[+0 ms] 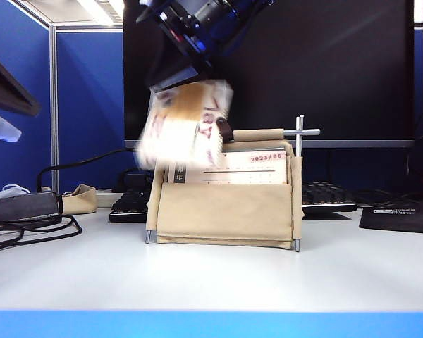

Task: Turn one page of the calendar.

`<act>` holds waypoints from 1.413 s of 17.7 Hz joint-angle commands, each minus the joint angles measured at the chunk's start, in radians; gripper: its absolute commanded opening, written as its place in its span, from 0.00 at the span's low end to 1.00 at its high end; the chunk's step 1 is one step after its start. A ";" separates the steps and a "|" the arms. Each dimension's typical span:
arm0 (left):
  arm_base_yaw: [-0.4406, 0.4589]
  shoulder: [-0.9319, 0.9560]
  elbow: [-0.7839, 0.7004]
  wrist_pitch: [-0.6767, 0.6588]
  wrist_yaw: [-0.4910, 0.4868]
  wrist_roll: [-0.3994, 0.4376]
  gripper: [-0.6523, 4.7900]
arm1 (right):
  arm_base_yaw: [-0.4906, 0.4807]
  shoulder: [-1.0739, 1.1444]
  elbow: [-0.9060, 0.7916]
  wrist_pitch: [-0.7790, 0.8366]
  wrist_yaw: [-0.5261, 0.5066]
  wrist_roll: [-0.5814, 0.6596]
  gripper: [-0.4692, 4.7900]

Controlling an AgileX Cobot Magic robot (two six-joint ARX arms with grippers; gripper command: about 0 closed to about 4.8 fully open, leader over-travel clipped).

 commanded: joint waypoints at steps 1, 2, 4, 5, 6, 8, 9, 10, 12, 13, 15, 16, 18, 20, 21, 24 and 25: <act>0.000 0.000 0.003 0.011 -0.011 0.000 0.56 | -0.005 -0.002 0.005 0.006 0.017 0.004 0.08; 0.000 0.000 0.003 0.014 -0.018 0.000 0.56 | -0.006 -0.002 0.005 0.009 0.024 0.012 0.08; 0.000 0.000 0.003 0.022 -0.017 0.000 0.56 | -0.008 -0.003 0.005 0.008 0.023 0.034 0.08; 0.000 0.000 0.003 0.024 -0.017 0.000 0.56 | -0.008 -0.005 0.005 0.004 0.024 0.035 0.08; 0.000 0.000 0.003 0.023 -0.017 0.000 0.56 | -0.011 -0.008 0.006 0.001 0.023 0.035 0.08; 0.000 0.000 0.003 0.023 -0.017 0.000 0.56 | -0.014 -0.022 0.006 0.002 0.023 0.058 0.09; 0.000 0.000 0.003 0.022 -0.017 0.000 0.56 | -0.015 -0.033 0.006 0.000 0.020 0.064 0.11; 0.000 0.000 0.003 0.022 -0.017 0.000 0.56 | -0.016 -0.050 0.006 -0.002 0.027 0.080 0.11; 0.000 0.000 0.003 0.022 -0.017 0.000 0.56 | -0.019 -0.088 0.006 -0.019 0.065 0.113 0.11; 0.000 0.000 0.003 0.024 -0.017 0.000 0.56 | -0.021 -0.106 0.006 -0.032 0.083 0.117 0.11; 0.000 0.000 0.003 0.043 -0.017 -0.001 0.55 | -0.029 -0.146 0.006 -0.069 0.076 0.121 0.11; 0.000 -0.001 0.004 0.090 -0.017 -0.028 0.55 | -0.030 -0.185 0.005 -0.091 0.076 0.149 0.11; 0.000 -0.008 0.021 0.166 -0.017 -0.060 0.43 | -0.041 -0.249 0.005 -0.133 0.076 0.224 0.10; 0.001 -0.019 0.076 0.174 -0.049 -0.026 0.32 | -0.040 -0.328 0.005 -0.194 0.076 0.209 0.08; 0.001 -0.031 0.118 0.167 -0.082 0.006 0.32 | -0.040 -0.391 0.001 -0.223 0.076 0.196 0.08; 0.001 -0.063 0.167 0.160 -0.140 0.012 0.31 | -0.040 -0.560 -0.074 -0.218 0.107 0.195 0.08; 0.001 -0.077 0.167 0.159 -0.140 0.013 0.31 | -0.040 -0.616 -0.114 -0.211 0.127 0.196 0.08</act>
